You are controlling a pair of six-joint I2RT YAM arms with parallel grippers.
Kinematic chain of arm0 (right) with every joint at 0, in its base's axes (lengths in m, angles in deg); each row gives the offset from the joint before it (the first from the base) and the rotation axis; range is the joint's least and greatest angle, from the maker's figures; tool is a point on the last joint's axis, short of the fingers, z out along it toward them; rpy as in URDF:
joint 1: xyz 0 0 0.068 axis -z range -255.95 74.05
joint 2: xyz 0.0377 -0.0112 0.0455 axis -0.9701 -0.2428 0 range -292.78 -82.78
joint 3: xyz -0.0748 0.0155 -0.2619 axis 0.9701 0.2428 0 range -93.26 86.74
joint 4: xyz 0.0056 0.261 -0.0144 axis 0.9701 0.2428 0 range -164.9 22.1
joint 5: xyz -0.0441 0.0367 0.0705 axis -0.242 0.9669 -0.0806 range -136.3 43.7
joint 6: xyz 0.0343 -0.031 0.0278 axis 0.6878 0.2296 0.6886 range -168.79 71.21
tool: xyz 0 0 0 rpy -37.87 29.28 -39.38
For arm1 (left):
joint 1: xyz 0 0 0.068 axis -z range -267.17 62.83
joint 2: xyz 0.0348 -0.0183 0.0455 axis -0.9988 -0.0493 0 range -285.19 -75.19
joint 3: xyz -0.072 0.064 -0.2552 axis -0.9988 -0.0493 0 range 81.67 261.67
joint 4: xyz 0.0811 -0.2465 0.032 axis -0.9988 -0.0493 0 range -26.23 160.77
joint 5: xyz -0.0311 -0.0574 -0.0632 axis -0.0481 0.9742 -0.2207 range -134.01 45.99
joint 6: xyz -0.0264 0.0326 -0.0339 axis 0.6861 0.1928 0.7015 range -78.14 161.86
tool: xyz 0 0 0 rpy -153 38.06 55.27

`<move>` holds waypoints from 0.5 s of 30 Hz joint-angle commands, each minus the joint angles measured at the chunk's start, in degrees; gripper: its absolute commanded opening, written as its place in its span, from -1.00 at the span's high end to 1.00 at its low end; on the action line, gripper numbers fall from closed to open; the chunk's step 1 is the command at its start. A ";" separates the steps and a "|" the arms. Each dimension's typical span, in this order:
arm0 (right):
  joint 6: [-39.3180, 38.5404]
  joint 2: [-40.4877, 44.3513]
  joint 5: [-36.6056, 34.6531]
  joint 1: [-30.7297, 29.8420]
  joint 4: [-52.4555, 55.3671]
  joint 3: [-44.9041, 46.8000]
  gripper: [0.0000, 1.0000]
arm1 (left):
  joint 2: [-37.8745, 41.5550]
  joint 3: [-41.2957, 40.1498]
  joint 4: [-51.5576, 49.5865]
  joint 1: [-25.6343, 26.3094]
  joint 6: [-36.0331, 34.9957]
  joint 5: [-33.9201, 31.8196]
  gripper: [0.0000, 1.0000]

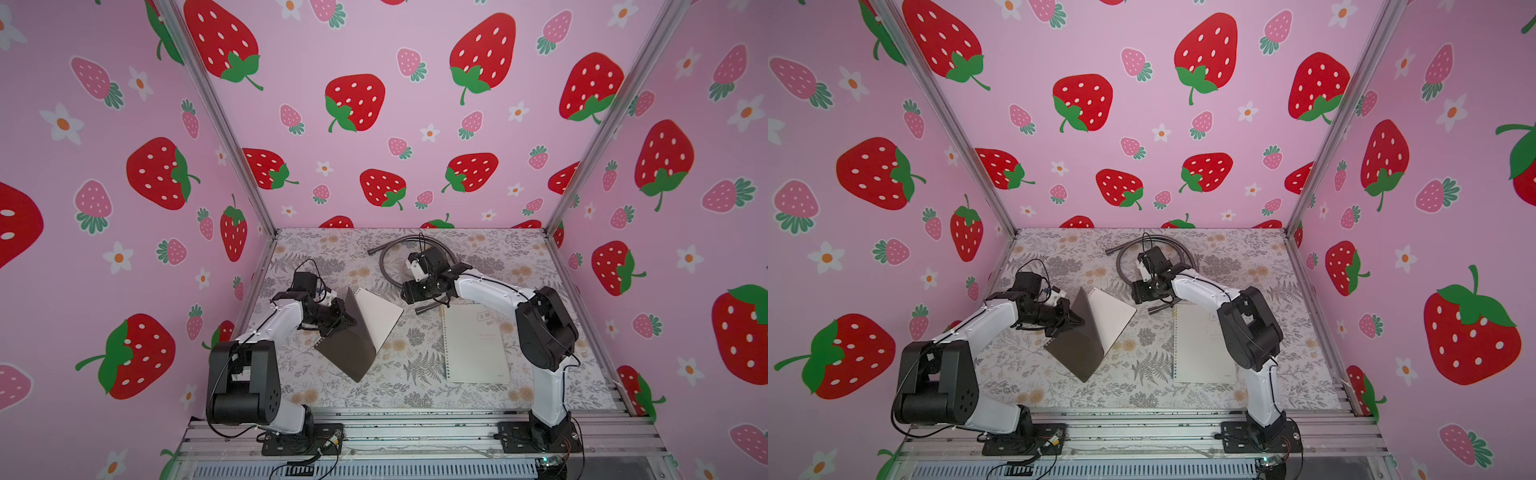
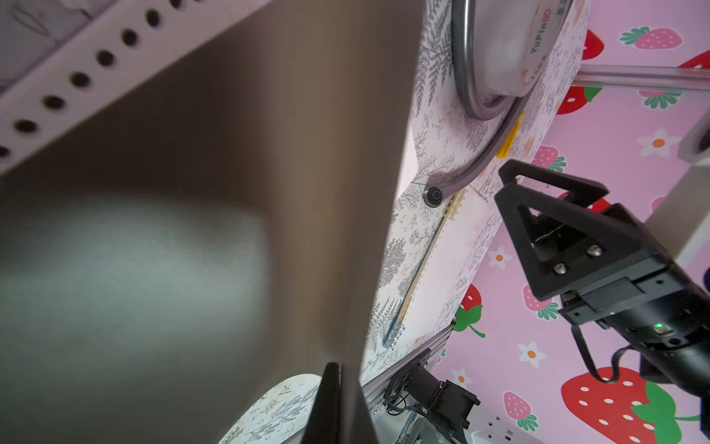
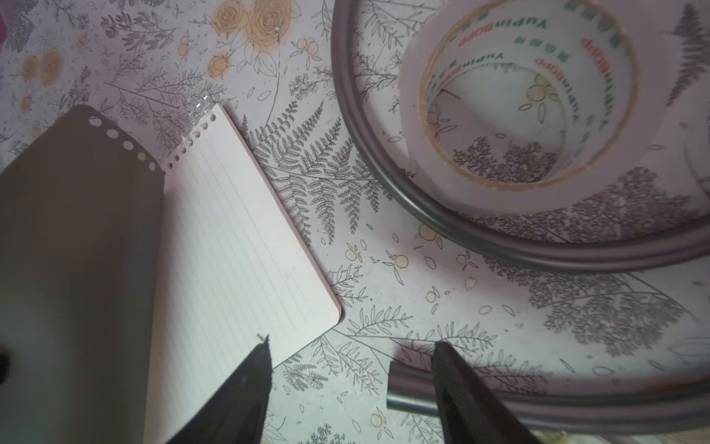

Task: Tear off pages from different notebooks
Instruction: Open the notebook at the center of the board.

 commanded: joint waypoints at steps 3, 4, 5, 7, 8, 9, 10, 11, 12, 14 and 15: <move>-4.89 -3.74 9.19 -3.38 4.69 -4.00 -0.35 | 1.03 -0.88 1.68 -0.67 0.91 2.14 1.00; -5.76 -4.67 9.89 -4.26 5.35 -5.00 -0.33 | 0.79 -0.95 2.89 -0.63 1.74 3.06 1.00; -6.27 -5.74 10.33 -5.05 6.26 -6.11 -0.30 | 0.44 -1.10 4.34 -0.62 2.85 4.31 1.00; -6.64 -7.88 11.48 -6.26 8.06 -8.75 -0.17 | -0.08 -1.36 7.08 -0.65 5.24 6.05 1.00; -6.27 -8.85 11.68 -6.78 8.57 -9.95 -0.06 | -0.20 -1.54 8.80 -0.65 6.78 6.96 1.00; -6.52 -9.48 12.29 -7.28 8.99 -10.89 0.05 | -0.31 -1.73 10.40 -0.62 8.07 7.89 1.00; -7.29 -10.18 12.44 -7.84 9.87 -12.08 0.16 | -0.38 -2.06 12.53 -0.66 9.95 9.01 1.00; -7.99 -10.70 12.12 -8.40 10.93 -13.29 0.27 | -0.54 -2.34 14.72 -0.65 11.73 10.12 1.00; -8.43 -11.03 12.02 -8.72 11.60 -14.18 0.35 | -0.65 -2.46 16.28 -0.66 13.34 10.78 1.00; -8.73 -11.01 13.50 -8.93 12.02 -14.97 0.53 | -1.05 -2.40 20.11 -0.77 17.04 12.27 1.00; -8.72 -10.82 13.84 -8.88 12.03 -14.99 0.59 | -1.19 -2.57 22.70 -0.91 19.31 13.11 1.00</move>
